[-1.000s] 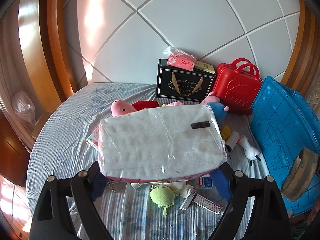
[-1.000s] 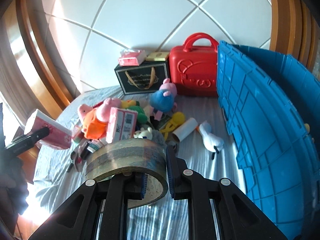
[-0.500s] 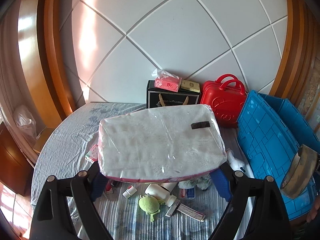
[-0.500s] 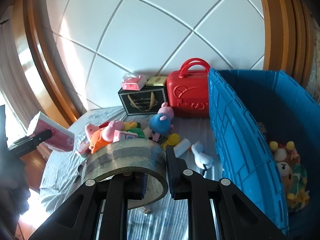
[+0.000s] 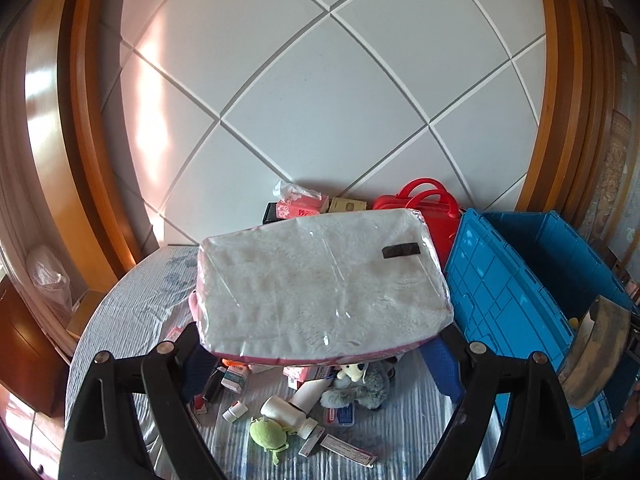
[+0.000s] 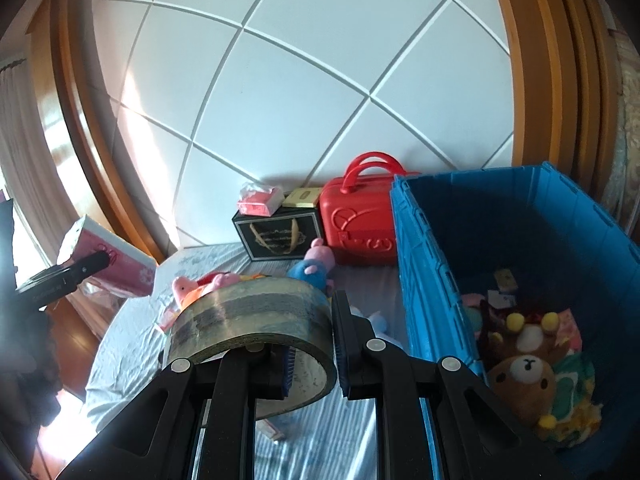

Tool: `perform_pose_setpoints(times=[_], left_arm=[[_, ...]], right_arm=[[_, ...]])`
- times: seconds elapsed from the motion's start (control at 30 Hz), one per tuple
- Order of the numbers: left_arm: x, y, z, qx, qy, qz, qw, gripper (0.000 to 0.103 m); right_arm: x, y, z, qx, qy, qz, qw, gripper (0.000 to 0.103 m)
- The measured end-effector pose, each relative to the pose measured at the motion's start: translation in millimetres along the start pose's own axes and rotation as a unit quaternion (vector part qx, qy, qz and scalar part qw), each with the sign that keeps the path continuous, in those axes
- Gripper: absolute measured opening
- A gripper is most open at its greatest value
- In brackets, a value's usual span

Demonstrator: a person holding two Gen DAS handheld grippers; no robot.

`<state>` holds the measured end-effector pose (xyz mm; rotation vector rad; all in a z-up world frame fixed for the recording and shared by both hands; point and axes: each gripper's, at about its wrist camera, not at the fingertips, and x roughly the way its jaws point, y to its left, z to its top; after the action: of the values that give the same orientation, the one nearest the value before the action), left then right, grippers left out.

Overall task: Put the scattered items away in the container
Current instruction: 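Lift and carry the tissue pack and tape roll over the blue bin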

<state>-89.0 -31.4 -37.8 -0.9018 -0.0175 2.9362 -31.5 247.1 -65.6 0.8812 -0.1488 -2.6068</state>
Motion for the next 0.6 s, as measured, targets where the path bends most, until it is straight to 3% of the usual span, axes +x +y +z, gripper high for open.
perform_pose_setpoints(times=[0.6], left_arm=[[-7.2,-155.1,43.5,0.066,-0.025,-0.096,0.9929,0.087]], right_arm=[[-46.8,-68.1,21.4,0.017,-0.033,-0.012,0.999,0.016]])
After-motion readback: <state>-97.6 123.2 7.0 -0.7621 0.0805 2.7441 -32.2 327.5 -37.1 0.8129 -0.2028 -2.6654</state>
